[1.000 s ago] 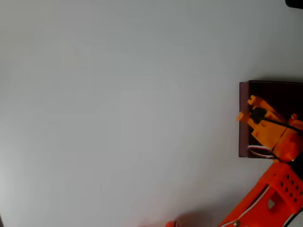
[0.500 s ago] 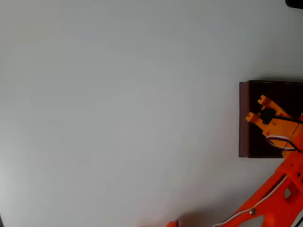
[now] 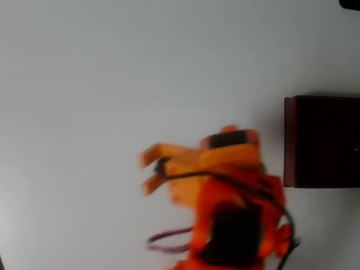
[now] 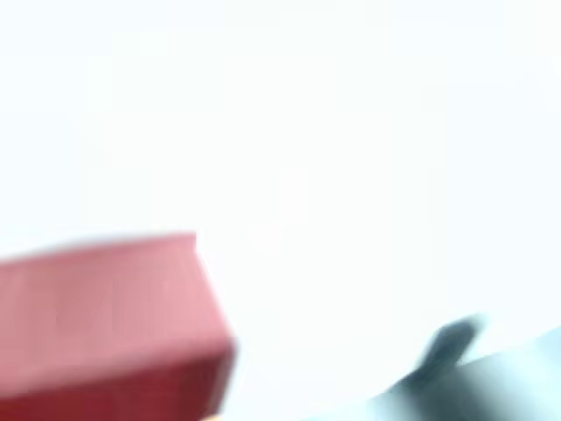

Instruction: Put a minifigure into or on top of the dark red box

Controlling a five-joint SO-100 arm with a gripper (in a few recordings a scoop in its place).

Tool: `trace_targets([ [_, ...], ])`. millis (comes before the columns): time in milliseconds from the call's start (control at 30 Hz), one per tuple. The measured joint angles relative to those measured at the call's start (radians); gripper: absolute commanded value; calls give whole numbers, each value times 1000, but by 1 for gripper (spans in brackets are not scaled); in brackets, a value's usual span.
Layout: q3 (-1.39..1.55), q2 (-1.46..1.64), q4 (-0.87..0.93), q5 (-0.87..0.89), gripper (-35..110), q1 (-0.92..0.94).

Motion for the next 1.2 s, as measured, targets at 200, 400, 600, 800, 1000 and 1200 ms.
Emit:
trace_targets([
  [200,479,541,-224,178,0,-407],
  [400,726,696,-252,235,0,-626],
  [600,1077,1023,-334,272,0,-776],
  [800,1267,1243,-181,275,0,-804],
  [1000,1292,1246,-170,278,0,-859],
  [1200,1328,1261,-184,288,0,-867],
])
